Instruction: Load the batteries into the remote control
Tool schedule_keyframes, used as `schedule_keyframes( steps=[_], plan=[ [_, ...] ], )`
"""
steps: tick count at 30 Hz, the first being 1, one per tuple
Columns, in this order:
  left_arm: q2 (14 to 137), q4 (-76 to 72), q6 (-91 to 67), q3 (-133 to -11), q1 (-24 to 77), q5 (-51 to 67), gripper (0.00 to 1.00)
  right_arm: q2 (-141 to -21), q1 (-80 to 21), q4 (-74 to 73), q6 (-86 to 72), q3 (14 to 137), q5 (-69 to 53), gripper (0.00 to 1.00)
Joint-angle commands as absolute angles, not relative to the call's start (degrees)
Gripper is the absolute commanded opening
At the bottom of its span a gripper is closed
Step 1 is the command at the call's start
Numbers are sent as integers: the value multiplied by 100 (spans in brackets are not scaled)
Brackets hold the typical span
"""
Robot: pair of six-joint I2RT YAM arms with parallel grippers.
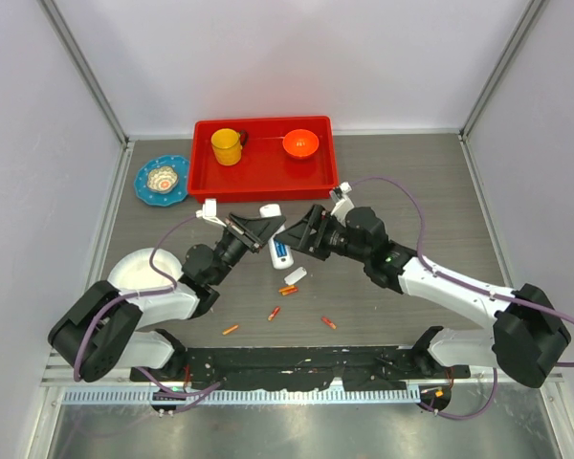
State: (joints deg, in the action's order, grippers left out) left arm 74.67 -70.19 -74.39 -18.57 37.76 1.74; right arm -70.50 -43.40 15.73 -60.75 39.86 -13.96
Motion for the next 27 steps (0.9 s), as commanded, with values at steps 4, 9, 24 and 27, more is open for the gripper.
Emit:
schedule_keyframes(
  steps=[4,9,24,27],
  plan=[
    [7524,-8859,-7761,-1995,3771,281,0,-6891,-4403,739,-4650,4588,-1968,81],
    [7567,-8859,-7857,-2065,3771,378,0,-6689,-4386,1360,-4702,4219,-2399,77],
    [7682,-8859,-8068,-2083,3771,720,0,-6592,-4087,2970,-5440,3516,-2821,57],
    [7673,-8859,-8095,-2101,3771,765,0,-6688,-4087,2980,-5423,3559,-2848,54]
  ],
)
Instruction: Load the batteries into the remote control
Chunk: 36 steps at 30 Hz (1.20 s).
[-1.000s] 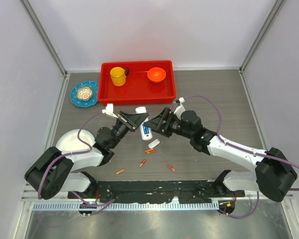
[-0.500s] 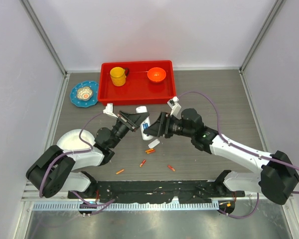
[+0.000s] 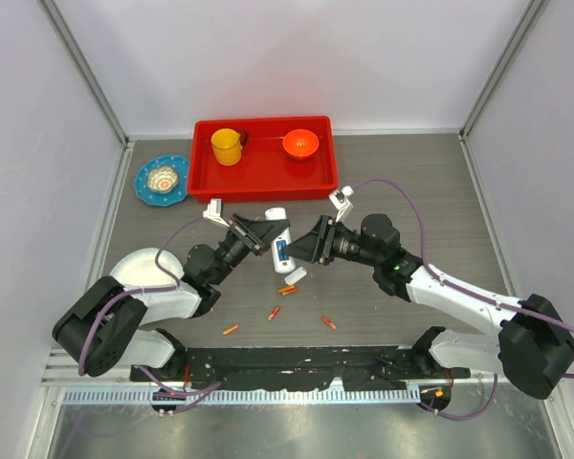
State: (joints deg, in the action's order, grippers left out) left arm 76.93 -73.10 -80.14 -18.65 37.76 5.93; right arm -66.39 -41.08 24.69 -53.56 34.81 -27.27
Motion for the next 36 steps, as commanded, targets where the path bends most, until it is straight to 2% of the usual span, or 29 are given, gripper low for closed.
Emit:
schedule_keyframes(
  steps=[1,8,11,14,17,19,21,24,25,28,31,36],
  plan=[
    [7655,-8859,-8103,-2127,3771,791,0,-6723,-4096,2979,-5414,3568,-2848,53],
    [7594,-8851,-8139,-2197,3771,835,0,-6864,-4087,2944,-5370,3489,-2795,44],
    [7594,-8851,-8165,-2232,3771,844,0,-6917,-4087,2944,-5388,3454,-2742,37],
    [7568,-8859,-8174,-2276,3771,861,0,-6969,-4087,2874,-5362,3454,-2663,24],
    [7532,-8859,-8174,-2303,3771,853,0,-6996,-4087,2708,-5274,3498,-2584,17],
    [7515,-8859,-8156,-2303,3771,853,0,-6996,-4087,2698,-5265,3498,-2566,16],
    [7532,-8859,-8156,-2285,3771,852,0,-6979,-4087,2698,-5282,3507,-2566,18],
    [7567,-8859,-8130,-2259,3771,844,0,-6961,-4078,2698,-5343,3533,-2558,35],
    [7585,-8859,-8121,-2250,3771,852,0,-6952,-4078,2690,-5361,3542,-2532,44],
    [7629,-8859,-8095,-2206,3771,861,0,-6917,-4078,2707,-5466,3577,-2479,54],
    [7690,-8851,-8051,-2171,3771,853,0,-6908,-4078,2733,-5519,3638,-2478,58],
    [7752,-8851,-8060,-2180,3771,852,0,-6987,-4078,2593,-5441,3806,-2522,58]
  ],
)
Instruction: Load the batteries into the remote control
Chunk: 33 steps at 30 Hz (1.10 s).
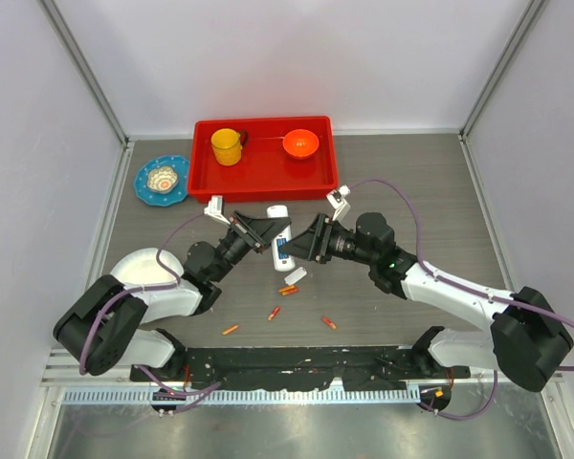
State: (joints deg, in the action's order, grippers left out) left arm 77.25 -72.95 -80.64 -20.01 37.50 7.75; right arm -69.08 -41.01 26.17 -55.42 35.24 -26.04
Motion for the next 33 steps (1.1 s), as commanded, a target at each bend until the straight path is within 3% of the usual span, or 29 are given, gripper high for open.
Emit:
schedule_keyframes(
  steps=[1,3,7,9,16,22,27,33],
  plan=[
    [7761,-8859,-8051,-2188,3771,861,0,-7005,-4078,2593,-5432,3797,-2531,58],
    [7769,-8859,-8051,-2206,3771,870,0,-7049,-4078,2593,-5423,3797,-2531,55],
    [7770,-8859,-8068,-2250,3771,888,0,-7154,-4087,2339,-5318,3841,-2488,41],
    [7761,-8859,-8060,-2267,3771,888,0,-7163,-4087,2347,-5309,3788,-2479,41],
    [7813,-8859,-7919,-2118,3771,765,0,-6822,-4026,2173,-5379,3902,-2461,66],
    [7980,-8859,-7787,-1987,3604,765,0,-6127,-3666,532,-4660,4613,-2303,77],
    [7893,-8859,-7822,-1793,3270,791,0,-5520,-3516,-947,-3667,4764,-858,76],
    [7375,-8675,-7796,-1398,3023,879,0,-6256,-3533,-1583,-3506,4106,-483,65]
  ],
)
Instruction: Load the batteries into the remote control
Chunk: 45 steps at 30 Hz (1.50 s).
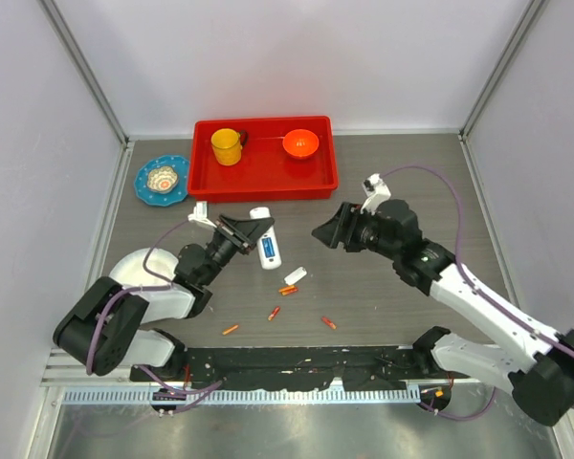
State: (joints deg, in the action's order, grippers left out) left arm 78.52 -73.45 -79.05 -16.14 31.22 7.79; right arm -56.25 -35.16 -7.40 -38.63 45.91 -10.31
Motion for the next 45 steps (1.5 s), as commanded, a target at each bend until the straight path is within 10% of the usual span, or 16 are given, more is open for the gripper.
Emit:
schedule_keyframes(
  steps=[1,20,32,37,45],
  plan=[
    [7278,-8518,-7778,-1250,3023,879,0,-6327,-3638,-1399,-3550,4000,-449,63],
    [2762,-4703,-6750,-290,3006,203,0,-8911,-4886,-1177,-2066,5500,668,75],
    [2575,-4667,-6794,-202,3006,281,0,-9370,-4992,-1389,-1643,5828,1185,73],
    [2786,-4869,-6847,-167,2997,290,0,-8957,-5106,-1257,-1837,5450,1423,56],
    [3014,-5063,-6891,-185,2997,316,0,-8789,-5501,-967,-2267,4799,1529,1]
  ],
)
